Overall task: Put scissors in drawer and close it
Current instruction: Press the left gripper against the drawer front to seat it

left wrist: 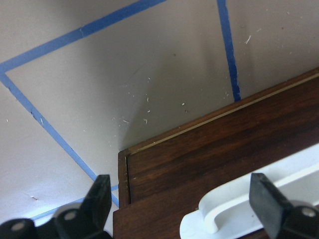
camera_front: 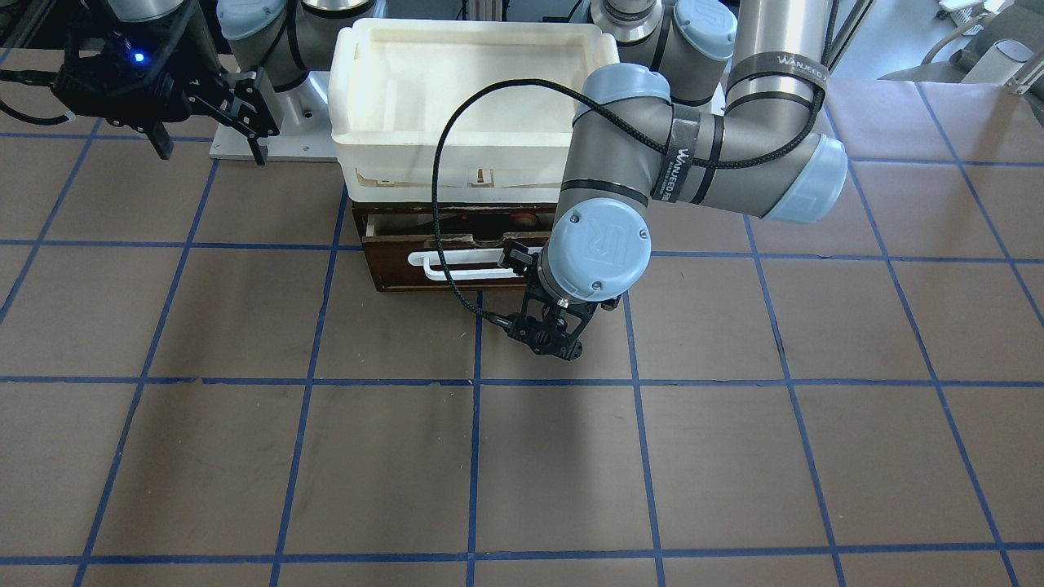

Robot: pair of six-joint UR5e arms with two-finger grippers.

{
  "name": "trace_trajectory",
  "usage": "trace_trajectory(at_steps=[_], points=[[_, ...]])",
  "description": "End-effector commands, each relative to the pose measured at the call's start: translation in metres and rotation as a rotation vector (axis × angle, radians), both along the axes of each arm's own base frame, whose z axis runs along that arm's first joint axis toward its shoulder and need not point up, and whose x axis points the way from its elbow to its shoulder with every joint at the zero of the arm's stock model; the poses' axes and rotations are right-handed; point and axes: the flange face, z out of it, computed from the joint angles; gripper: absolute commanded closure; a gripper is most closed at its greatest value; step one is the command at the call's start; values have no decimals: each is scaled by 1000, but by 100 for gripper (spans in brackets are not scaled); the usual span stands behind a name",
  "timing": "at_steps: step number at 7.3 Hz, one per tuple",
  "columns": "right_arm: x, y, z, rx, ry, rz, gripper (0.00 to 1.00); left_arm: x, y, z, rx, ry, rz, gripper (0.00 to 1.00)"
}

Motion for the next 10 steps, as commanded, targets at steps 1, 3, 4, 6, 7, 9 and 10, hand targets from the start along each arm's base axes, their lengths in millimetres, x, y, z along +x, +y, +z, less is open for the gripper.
trace_trajectory(at_steps=[1,3,4,6,7,9,10], points=[[0,0,0,1,0,0,0,1,7,3,20,-6,-2,0],[1,6,-3,37,-4,1,0,4,17,1,38,-11,0,0],[1,7,-2,42,-2,3,0,4,19,2,40,-11,0,0],[1,7,-2,43,-1,4,0,4,22,2,50,-21,12,0],[1,7,-2,43,-1,4,0,4,24,3,55,-23,12,0],[1,7,-2,43,1,4,0,5,32,2,65,-27,13,0],[1,7,-2,43,1,4,0,5,33,3,65,-34,30,0]])
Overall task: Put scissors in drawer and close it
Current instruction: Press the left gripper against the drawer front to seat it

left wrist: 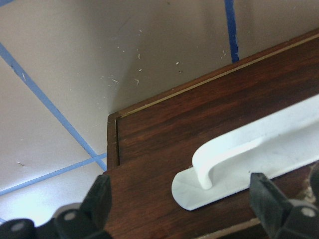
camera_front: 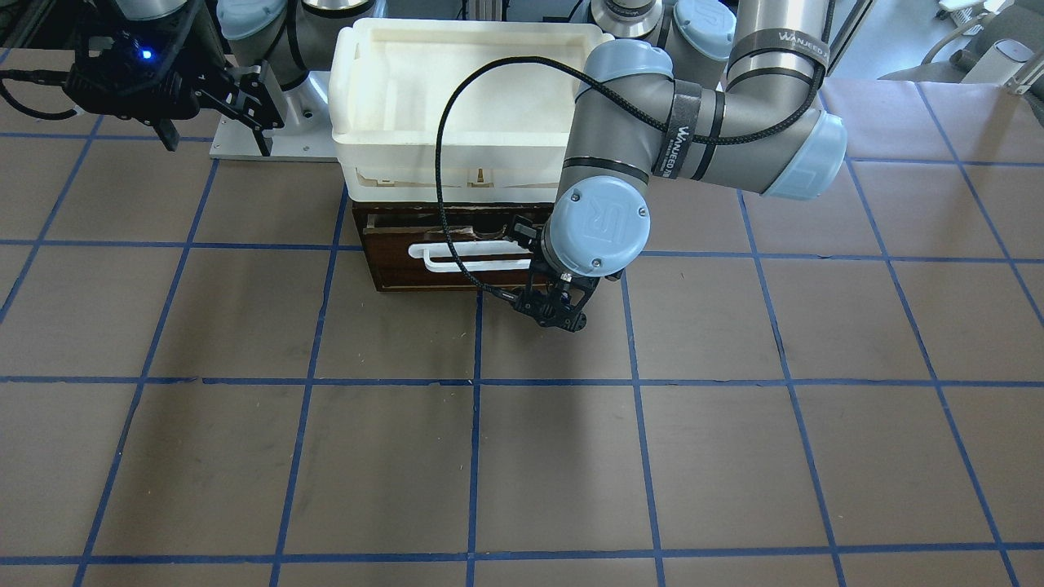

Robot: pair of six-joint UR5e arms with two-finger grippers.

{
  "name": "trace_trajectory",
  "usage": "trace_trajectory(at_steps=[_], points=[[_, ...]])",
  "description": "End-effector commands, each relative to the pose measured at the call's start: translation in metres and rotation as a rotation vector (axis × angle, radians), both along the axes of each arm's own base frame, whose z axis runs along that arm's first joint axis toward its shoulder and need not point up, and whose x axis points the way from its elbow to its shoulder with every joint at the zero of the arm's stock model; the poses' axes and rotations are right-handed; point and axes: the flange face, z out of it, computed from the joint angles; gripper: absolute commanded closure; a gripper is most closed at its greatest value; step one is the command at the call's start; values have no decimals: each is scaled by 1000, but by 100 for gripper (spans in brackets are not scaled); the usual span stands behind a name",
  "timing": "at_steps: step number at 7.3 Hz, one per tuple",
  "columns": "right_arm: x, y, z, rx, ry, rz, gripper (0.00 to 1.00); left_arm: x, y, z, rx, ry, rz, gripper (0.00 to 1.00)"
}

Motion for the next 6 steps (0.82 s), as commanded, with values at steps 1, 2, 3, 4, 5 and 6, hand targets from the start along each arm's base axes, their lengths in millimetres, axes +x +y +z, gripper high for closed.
trace_trajectory(at_steps=[1,2,3,4,5,6], points=[[-1,0,0,0,2,-1,0,1,5,2,12,-14,23,0],[-1,0,0,0,4,-1,0,1,6,1,19,-15,23,0],[-1,0,0,2,5,-1,0,1,8,0,31,-18,23,0],[-1,0,0,0,5,-1,0,2,8,-1,38,-22,22,0],[-1,0,0,2,5,-1,0,2,10,-2,46,-23,22,0],[-1,0,0,2,7,-1,0,1,10,-4,49,-24,21,0]])
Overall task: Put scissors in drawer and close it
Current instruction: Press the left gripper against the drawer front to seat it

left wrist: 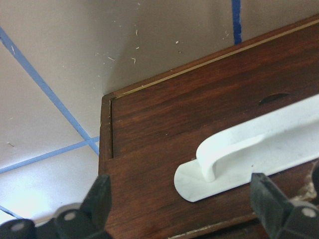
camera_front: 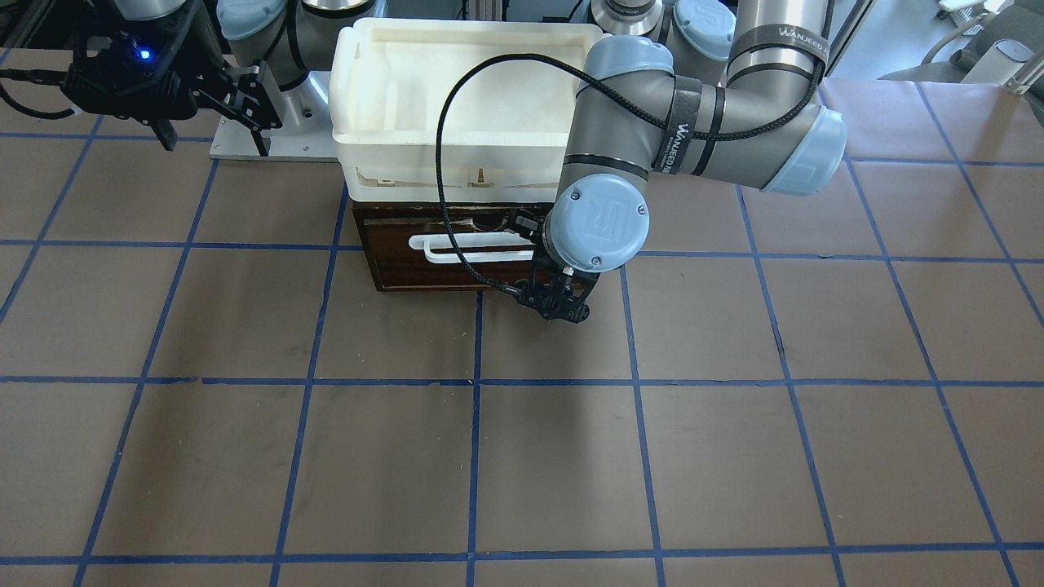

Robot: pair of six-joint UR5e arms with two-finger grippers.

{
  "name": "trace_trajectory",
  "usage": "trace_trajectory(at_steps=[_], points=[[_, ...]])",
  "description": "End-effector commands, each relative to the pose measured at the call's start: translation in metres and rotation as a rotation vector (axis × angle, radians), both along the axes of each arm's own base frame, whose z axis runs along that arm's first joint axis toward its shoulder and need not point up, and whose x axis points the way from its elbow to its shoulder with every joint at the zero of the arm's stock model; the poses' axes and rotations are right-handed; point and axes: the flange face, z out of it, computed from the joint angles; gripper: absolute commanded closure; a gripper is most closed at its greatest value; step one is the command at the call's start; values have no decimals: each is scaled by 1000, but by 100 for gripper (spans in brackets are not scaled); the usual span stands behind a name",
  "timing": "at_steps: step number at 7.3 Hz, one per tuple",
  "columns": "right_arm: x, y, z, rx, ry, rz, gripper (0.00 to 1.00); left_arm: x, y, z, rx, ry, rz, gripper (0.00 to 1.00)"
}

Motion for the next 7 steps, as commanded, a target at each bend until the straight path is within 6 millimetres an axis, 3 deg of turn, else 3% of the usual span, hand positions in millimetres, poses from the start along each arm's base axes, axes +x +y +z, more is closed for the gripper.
trace_trajectory(at_steps=[1,7], points=[[0,0,0,0,1,0,0,0,1,-4,12,-3,-1,0],[-1,0,0,3,2,31,0,0,9,-8,51,-17,2,0]])
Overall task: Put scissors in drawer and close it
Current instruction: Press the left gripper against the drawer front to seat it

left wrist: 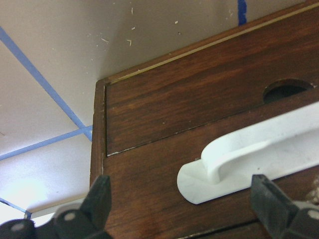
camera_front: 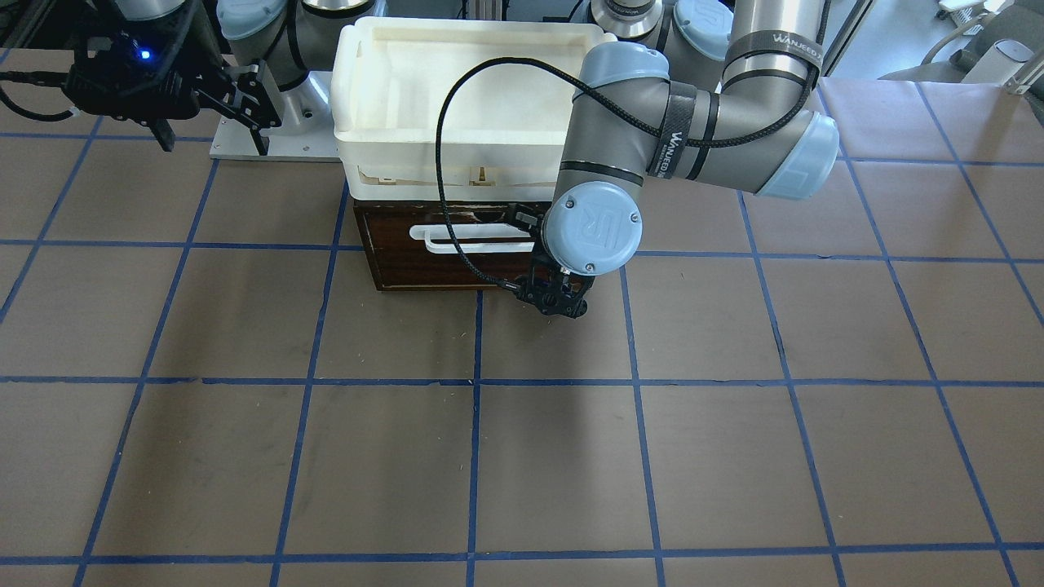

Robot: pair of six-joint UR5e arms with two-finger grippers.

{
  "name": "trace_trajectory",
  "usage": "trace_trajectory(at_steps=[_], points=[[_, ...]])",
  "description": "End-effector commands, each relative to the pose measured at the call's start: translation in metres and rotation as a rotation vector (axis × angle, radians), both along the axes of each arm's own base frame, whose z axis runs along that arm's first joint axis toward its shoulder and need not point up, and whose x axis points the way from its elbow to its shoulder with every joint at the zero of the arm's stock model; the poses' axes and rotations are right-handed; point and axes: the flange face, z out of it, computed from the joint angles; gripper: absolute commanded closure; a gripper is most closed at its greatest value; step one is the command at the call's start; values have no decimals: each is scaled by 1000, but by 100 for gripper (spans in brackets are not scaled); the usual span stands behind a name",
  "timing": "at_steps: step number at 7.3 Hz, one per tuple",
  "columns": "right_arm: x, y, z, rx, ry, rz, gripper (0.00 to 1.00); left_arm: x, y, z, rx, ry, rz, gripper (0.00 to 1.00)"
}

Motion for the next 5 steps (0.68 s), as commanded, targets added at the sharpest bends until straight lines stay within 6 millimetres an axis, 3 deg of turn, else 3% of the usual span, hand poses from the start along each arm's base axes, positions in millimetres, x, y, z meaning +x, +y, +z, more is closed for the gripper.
trace_trajectory(at_steps=[1,3,5], points=[[0,0,0,0,0,2,0,0,0,2,-7,-2,1,0],[0,0,0,0,2,2,0,4,-6,25,-65,11,8,0],[0,0,0,0,2,3,0,15,-13,83,-191,-13,-4,0]])
